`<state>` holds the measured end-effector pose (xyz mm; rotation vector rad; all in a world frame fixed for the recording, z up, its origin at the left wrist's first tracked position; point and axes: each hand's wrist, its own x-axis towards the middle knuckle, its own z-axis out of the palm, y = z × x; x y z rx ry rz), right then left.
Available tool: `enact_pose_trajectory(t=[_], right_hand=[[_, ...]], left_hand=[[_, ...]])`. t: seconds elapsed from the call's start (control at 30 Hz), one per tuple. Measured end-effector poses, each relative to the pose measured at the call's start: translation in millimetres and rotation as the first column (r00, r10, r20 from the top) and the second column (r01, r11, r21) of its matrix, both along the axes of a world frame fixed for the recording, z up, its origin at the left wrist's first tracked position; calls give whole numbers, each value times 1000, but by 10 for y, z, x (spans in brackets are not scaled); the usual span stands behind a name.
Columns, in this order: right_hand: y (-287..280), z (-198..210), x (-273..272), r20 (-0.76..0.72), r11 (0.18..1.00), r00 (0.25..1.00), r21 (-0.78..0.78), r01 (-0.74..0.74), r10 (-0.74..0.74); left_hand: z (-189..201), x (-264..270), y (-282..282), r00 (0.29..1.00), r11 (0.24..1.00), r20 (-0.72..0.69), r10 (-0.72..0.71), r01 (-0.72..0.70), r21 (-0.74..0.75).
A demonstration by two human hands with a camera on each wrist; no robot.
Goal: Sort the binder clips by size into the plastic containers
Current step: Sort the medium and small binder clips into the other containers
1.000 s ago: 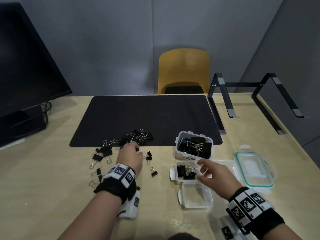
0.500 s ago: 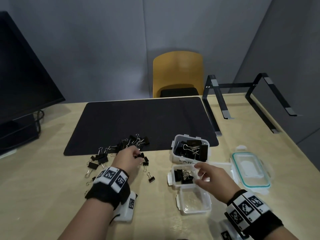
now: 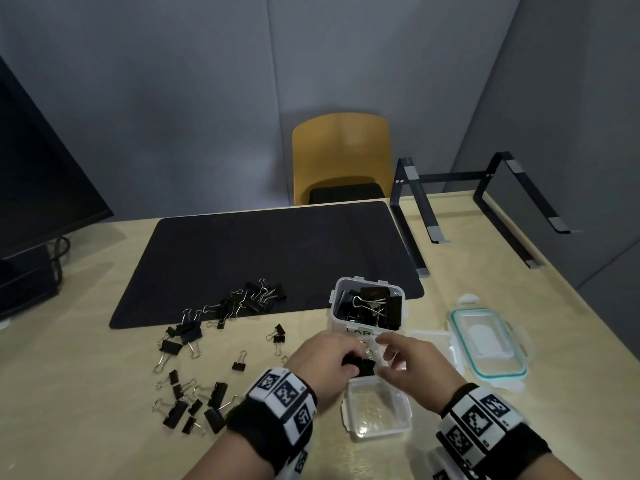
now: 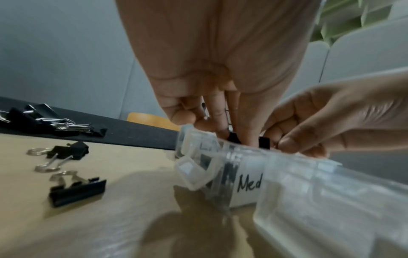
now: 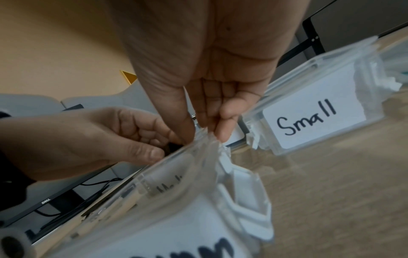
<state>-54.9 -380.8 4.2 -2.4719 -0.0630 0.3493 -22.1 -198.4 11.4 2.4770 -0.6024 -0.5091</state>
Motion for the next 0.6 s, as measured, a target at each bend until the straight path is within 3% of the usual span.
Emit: enact_pose_trajectory(t=[0.13,0.33,0.47,0.6], right_hand=[[0,5,-8,-3,1000,1000,8,1,-1],[0,-5,-4,6,1000,1000,2,-11,11],[-7,-7,-9,-1,1000,1000,6,-20,20],[-15,-17,-15,5,1000,1000,8,-22,22]], left_hand=[[-128,46,-62,988,992,113,-108,101,73],[-189,52,-33,983,997,164,-82,80,22],[-78,188,94,982,988,133,137,-126,-87],[-74,529,386,907,923,172,384,-379,-63]])
